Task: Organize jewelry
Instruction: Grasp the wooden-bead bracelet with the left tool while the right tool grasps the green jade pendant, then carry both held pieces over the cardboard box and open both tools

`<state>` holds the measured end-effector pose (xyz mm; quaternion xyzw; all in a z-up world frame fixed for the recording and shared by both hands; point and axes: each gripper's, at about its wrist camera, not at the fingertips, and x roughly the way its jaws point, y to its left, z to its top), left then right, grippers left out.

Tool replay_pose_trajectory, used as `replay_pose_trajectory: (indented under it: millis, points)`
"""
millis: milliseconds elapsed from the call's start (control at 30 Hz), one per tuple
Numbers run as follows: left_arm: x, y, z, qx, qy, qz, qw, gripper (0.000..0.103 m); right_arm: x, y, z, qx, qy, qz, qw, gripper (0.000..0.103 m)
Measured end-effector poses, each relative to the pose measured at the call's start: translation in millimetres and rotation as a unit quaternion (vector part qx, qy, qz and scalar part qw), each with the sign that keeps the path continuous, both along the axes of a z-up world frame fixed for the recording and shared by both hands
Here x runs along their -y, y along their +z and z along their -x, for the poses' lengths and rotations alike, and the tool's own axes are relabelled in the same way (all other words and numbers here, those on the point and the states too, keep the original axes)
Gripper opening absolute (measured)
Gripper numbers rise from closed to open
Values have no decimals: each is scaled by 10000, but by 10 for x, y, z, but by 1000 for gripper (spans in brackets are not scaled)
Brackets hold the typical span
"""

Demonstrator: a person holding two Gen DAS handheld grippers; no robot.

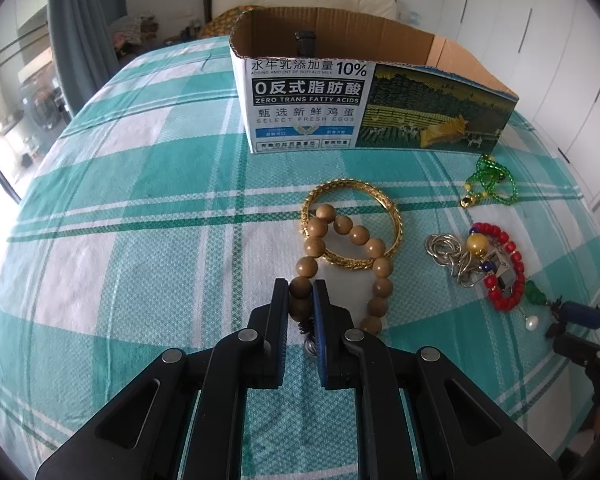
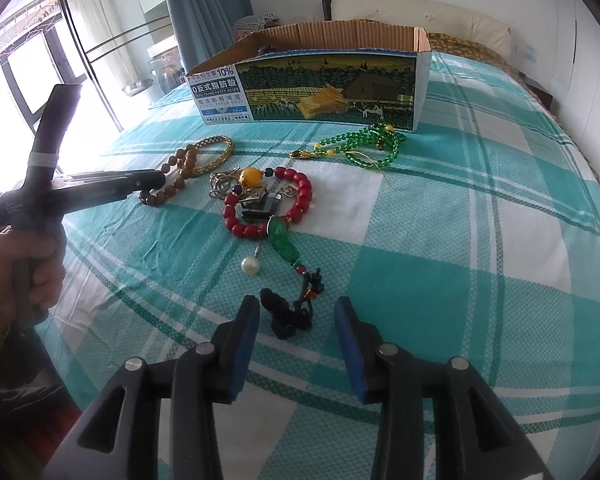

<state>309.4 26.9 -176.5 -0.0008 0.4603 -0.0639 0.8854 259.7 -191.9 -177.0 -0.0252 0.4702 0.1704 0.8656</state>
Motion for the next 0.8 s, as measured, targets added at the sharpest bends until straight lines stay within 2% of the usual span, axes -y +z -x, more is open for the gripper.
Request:
replay_pose_trajectory:
  millis: [133, 167, 200, 233, 367, 467, 800]
  points:
    - [-14, 6, 3, 22, -19, 23, 10000, 10, -95, -39, -10, 21, 163, 192, 9997, 41]
    - [-26, 15, 14, 17, -19, 96, 10000, 10, -113, -32, 1, 87, 161, 298, 9994, 33]
    - [-46, 33, 46, 29, -22, 206, 9998, 10, -116, -29, 0, 56, 136, 343, 9993, 20]
    - [-71, 65, 69, 57, -24, 318, 9995, 9, -91, -8, 5, 53, 71, 244, 9997, 14]
    - [-182, 278, 183, 173, -21, 778, 9968, 9, 45, 199, 77, 268, -161, -26, 9995, 14]
    - [-230, 476, 258, 345, -29, 972, 9947, 9, 141, 365, 102, 356, -246, -206, 9989, 14]
    - [-324, 874, 348, 738, 20, 1198, 9900, 9, 186, 715, 182, 642, -334, -415, 9965, 14]
